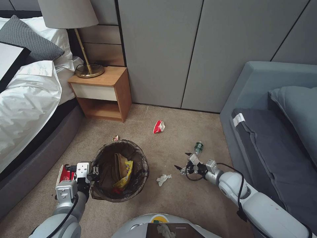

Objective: Pick up the trash bin, then pick up the garbage from the floor and place it into the trash bin.

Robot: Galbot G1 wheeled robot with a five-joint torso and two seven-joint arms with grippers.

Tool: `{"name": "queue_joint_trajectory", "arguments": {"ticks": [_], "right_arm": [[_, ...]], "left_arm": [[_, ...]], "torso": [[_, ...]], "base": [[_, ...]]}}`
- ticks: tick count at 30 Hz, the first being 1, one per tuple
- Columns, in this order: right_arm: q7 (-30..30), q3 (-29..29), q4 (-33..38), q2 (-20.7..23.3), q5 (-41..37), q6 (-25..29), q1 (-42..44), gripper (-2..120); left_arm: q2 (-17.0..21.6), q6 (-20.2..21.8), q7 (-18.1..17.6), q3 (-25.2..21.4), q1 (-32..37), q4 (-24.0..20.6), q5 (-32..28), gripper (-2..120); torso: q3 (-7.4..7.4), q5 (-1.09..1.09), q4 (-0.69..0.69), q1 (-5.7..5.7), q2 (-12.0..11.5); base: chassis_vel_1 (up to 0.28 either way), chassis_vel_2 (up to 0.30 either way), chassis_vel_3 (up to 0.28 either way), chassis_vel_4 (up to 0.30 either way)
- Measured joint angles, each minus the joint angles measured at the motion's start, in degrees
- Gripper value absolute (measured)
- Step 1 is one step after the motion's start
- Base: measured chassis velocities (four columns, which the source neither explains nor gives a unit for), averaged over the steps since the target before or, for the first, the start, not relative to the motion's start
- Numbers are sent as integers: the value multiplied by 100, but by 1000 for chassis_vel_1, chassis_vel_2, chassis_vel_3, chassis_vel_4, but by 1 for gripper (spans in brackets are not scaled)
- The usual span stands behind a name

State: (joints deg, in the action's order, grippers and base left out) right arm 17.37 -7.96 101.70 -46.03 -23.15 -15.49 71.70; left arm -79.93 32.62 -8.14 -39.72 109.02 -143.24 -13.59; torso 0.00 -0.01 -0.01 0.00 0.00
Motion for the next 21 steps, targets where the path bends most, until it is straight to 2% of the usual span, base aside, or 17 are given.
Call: {"name": "queue_joint_trajectory", "arguments": {"ticks": [4,7,11,14,21], "right_arm": [[-76,180,-84,-34,-153,-303,-156,100],[-280,485,-167,-100,-334,-754,-452,100],[-418,710,-246,-177,-371,-941,-670,100],[-645,1116,-365,-331,-435,-1325,-1045,100],[-816,1630,-635,-524,-483,-1666,-1444,100]], "left_arm": [[-11,1,8,32,-20,0,35,5],[-25,2,19,69,-56,0,61,5],[-37,2,27,81,-78,0,69,5],[-56,2,39,83,-104,0,70,5],[-69,2,55,100,-159,0,62,5]], "torso": [[0,0,0,0,0],[0,0,0,0,0],[0,-1,0,0,0],[0,-1,2,0,0],[0,-1,1,0,0]], "base": [[0,0,0,0],[0,0,0,0],[0,0,0,0],[0,0,0,0],[0,0,0,0]]}}
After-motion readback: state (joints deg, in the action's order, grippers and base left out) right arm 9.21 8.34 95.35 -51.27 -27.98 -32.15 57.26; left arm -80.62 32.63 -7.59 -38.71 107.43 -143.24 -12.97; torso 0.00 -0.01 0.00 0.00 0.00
